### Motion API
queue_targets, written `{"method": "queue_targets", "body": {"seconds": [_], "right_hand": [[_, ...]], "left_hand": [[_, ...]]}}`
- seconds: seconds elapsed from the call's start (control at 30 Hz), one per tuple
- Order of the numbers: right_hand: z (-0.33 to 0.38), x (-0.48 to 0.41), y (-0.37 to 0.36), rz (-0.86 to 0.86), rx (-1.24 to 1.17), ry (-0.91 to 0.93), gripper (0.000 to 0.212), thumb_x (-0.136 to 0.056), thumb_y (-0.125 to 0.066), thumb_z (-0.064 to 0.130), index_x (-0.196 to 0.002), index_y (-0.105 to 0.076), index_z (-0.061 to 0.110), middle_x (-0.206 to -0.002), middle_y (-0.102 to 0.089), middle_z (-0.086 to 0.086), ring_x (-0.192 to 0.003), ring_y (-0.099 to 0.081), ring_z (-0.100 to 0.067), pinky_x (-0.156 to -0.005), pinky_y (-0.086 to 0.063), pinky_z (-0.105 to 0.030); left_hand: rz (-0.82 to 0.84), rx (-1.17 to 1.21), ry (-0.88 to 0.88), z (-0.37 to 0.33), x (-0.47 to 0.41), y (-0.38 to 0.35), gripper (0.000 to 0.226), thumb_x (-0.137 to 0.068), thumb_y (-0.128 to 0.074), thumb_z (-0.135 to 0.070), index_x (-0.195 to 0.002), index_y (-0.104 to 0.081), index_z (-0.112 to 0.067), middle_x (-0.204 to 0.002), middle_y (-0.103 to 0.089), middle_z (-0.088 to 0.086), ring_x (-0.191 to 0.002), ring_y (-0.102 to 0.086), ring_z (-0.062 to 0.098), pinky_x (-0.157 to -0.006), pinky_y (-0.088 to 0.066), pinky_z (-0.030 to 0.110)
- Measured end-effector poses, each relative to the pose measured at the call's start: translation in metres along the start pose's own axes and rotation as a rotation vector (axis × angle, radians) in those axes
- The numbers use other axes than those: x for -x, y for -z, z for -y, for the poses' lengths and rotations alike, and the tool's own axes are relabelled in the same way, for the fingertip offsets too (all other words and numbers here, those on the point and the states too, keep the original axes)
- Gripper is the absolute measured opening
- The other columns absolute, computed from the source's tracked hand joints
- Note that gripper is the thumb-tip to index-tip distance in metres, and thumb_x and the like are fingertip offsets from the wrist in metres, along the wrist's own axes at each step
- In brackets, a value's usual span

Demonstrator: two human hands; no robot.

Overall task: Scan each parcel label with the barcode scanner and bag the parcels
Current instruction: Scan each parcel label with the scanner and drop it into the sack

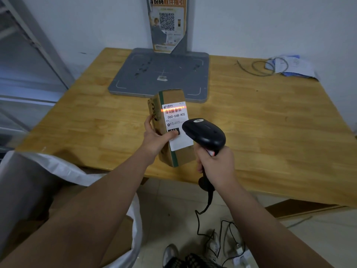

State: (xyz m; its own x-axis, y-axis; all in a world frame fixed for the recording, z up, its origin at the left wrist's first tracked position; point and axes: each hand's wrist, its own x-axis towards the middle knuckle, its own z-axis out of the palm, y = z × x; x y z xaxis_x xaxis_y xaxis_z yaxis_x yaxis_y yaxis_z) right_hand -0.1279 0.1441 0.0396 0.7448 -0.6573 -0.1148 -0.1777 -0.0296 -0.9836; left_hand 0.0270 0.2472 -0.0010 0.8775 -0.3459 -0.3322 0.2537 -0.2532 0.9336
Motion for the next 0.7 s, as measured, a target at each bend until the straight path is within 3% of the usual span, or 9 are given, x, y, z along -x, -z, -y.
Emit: {"method": "queue_targets", "body": {"seconds": [0.27, 0.47, 0.7], "right_hand": [[0.006, 0.002, -0.001, -0.009, -0.035, 0.003, 0.034, -0.087, -0.067, 0.014, -0.056, -0.055, 0.005, -0.048, -0.048, -0.007, -0.039, -0.051, -0.015, -0.047, -0.046, -0.026], [0.004, 0.006, -0.002, 0.046, -0.067, 0.007, 0.034, -0.087, -0.068, 0.016, -0.065, -0.057, -0.007, -0.054, -0.049, -0.013, -0.043, -0.051, -0.016, -0.051, -0.047, -0.030], [0.010, 0.018, -0.025, 0.236, -0.091, 0.066, 0.026, -0.088, -0.066, 0.009, -0.063, -0.060, 0.010, -0.053, -0.052, -0.008, -0.049, -0.052, -0.015, -0.053, -0.047, -0.027]], "left_hand": [[-0.038, -0.021, -0.009, -0.001, -0.002, 0.005, 0.103, -0.074, -0.082, -0.029, -0.145, -0.009, -0.043, -0.137, -0.045, 0.006, -0.123, -0.047, 0.025, -0.097, -0.043, 0.042], [-0.025, -0.009, -0.038, -0.002, 0.003, 0.009, 0.102, -0.076, -0.080, -0.027, -0.148, -0.009, -0.039, -0.132, -0.047, 0.000, -0.120, -0.049, 0.021, -0.089, -0.042, 0.035], [-0.068, 0.108, -0.064, -0.011, 0.045, 0.033, 0.092, -0.083, -0.074, -0.022, -0.149, -0.012, -0.036, -0.112, -0.058, -0.004, -0.097, -0.057, 0.004, -0.070, -0.043, 0.018]]}}
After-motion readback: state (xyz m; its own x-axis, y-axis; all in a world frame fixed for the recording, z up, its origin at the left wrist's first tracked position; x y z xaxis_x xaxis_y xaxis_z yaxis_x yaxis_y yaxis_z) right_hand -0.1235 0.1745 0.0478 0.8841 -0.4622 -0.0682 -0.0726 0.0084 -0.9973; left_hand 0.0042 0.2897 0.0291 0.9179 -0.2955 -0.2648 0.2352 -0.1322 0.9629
